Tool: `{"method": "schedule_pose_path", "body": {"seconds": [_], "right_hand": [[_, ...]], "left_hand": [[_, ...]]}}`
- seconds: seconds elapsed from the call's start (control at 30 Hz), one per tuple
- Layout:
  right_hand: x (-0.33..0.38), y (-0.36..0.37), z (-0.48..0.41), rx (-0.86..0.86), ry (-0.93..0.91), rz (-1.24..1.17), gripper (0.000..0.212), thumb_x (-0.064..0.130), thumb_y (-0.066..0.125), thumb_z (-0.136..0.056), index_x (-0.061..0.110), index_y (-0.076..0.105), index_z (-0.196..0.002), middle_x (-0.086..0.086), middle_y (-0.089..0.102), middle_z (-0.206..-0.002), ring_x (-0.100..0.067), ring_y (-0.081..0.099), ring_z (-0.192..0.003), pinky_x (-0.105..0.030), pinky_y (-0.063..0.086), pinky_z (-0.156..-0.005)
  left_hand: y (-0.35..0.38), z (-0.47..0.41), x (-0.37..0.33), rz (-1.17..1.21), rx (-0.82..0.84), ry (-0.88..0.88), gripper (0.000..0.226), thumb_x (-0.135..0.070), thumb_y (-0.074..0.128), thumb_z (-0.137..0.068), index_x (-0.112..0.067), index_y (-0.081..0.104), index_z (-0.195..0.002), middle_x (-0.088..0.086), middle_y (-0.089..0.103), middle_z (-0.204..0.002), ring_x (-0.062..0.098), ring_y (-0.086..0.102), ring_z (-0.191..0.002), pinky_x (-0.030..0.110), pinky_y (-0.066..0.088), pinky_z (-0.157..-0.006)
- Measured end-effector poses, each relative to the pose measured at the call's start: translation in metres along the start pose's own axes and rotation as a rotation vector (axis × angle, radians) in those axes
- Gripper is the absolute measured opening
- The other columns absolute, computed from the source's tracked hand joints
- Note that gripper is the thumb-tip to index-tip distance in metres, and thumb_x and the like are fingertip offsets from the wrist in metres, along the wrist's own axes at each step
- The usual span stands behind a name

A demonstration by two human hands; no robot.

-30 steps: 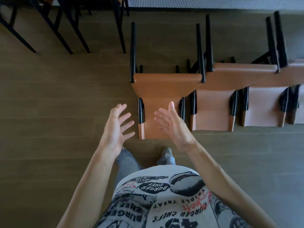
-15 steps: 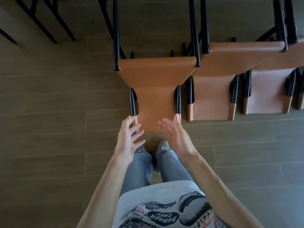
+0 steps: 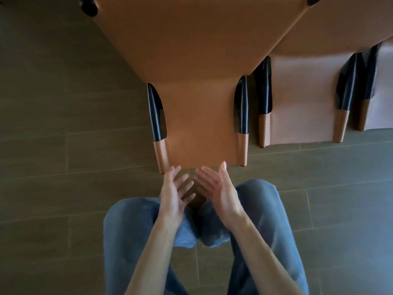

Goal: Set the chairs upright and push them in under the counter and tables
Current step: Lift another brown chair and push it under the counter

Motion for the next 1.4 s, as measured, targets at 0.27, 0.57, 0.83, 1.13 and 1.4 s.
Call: {"method": "schedule_pose_path", "body": {"seconds": [0.27, 0.57, 0.83, 1.13, 1.4], "right_hand": [[-0.095, -0.058, -0.144, -0.104, 0.035, -0.211, 0.079, 0.069, 0.024, -0.091, 0.007, 0.049, -0.135, -0.005, 0.066, -0.125, -0.016, 0.061, -0.116, -0.041, 0.035, -0.11], [-0.183, -0.095, -0.239, -0.251, 0.069, -0.574, 0.075, 0.057, 0.027, -0.099, -0.005, 0.044, -0.137, -0.02, 0.06, -0.127, -0.03, 0.059, -0.117, -0.042, 0.038, -0.108], [-0.209, -0.112, -0.263, -0.299, 0.071, -0.625, 0.076, 0.056, 0.03, -0.099, -0.009, 0.044, -0.134, -0.026, 0.061, -0.123, -0.034, 0.06, -0.113, -0.041, 0.043, -0.103], [-0.197, -0.117, -0.271, -0.375, 0.02, -0.621, 0.071, 0.053, 0.035, -0.099, -0.002, 0.032, -0.144, -0.019, 0.044, -0.143, -0.029, 0.045, -0.132, -0.038, 0.037, -0.108], [-0.16, -0.084, -0.209, -0.373, 0.079, -0.488, 0.044, 0.027, 0.065, -0.092, -0.008, 0.055, -0.116, -0.026, 0.065, -0.113, -0.032, 0.067, -0.102, -0.04, 0.051, -0.097]], "left_hand": [[-0.024, -0.165, 0.075, 0.338, -0.087, -0.091, 0.051, -0.049, 0.041, -0.098, -0.014, 0.053, -0.133, 0.016, 0.061, -0.125, 0.032, 0.061, -0.112, 0.051, 0.043, -0.103], [-0.014, -0.273, 0.139, 0.526, -0.1, -0.229, 0.068, -0.051, 0.044, -0.096, 0.0, 0.04, -0.141, 0.024, 0.049, -0.136, 0.034, 0.05, -0.125, 0.044, 0.034, -0.112], [-0.017, -0.302, 0.154, 0.655, -0.013, -0.186, 0.076, -0.05, 0.049, -0.093, 0.002, 0.031, -0.146, 0.022, 0.05, -0.136, 0.033, 0.048, -0.126, 0.043, 0.03, -0.114], [-0.02, -0.302, 0.161, 0.683, 0.073, -0.178, 0.06, -0.049, 0.053, -0.09, -0.003, 0.052, -0.129, 0.013, 0.059, -0.123, 0.028, 0.056, -0.118, 0.043, 0.037, -0.109], [-0.017, -0.221, 0.123, 0.722, 0.029, -0.126, 0.048, -0.038, 0.053, -0.092, -0.003, 0.054, -0.125, 0.012, 0.057, -0.109, 0.028, 0.058, -0.104, 0.04, 0.046, -0.099]]}}
Point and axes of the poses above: each hand's wrist, its own z-axis away from the middle knuckle, its own y-axis out of the palm, x = y × z, the point moved 8 cm from there along -z, towards the middle knuckle
